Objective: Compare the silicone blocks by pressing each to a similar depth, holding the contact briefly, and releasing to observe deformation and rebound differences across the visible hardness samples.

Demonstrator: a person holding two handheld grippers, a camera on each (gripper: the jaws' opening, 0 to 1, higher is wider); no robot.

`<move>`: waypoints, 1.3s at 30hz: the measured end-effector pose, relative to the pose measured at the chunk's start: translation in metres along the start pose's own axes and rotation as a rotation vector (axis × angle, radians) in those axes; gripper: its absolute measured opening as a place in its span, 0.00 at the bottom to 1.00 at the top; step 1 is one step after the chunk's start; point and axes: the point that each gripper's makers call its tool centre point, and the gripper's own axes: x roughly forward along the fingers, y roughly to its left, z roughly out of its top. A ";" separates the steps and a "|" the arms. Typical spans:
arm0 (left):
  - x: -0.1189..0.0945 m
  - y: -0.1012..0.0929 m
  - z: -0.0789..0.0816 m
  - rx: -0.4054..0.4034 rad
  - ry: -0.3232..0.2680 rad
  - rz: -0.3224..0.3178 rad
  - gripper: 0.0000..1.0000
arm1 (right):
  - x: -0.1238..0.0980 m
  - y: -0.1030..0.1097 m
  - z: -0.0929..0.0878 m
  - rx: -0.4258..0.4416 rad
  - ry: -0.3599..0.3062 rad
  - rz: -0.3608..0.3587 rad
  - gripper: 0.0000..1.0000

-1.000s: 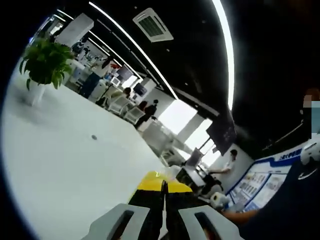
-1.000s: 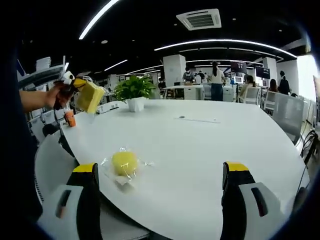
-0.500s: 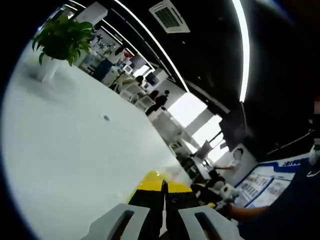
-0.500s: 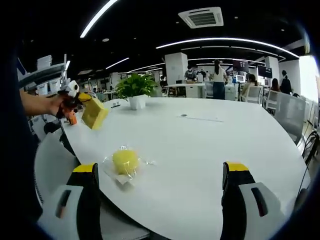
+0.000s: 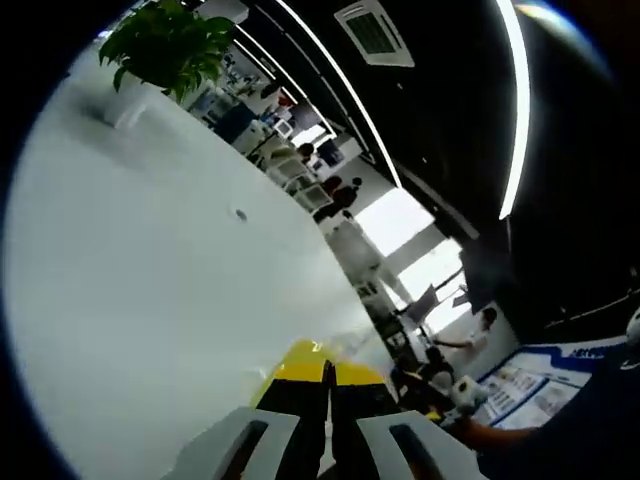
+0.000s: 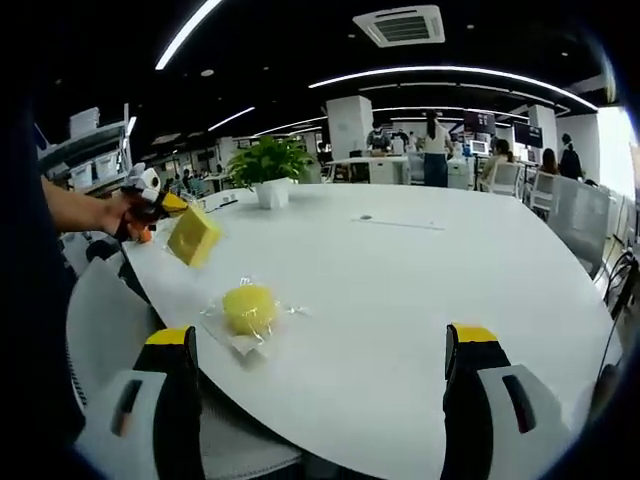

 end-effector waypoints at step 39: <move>0.001 0.096 -0.018 0.151 0.032 0.235 0.00 | 0.003 0.015 -0.007 0.013 0.025 -0.002 0.97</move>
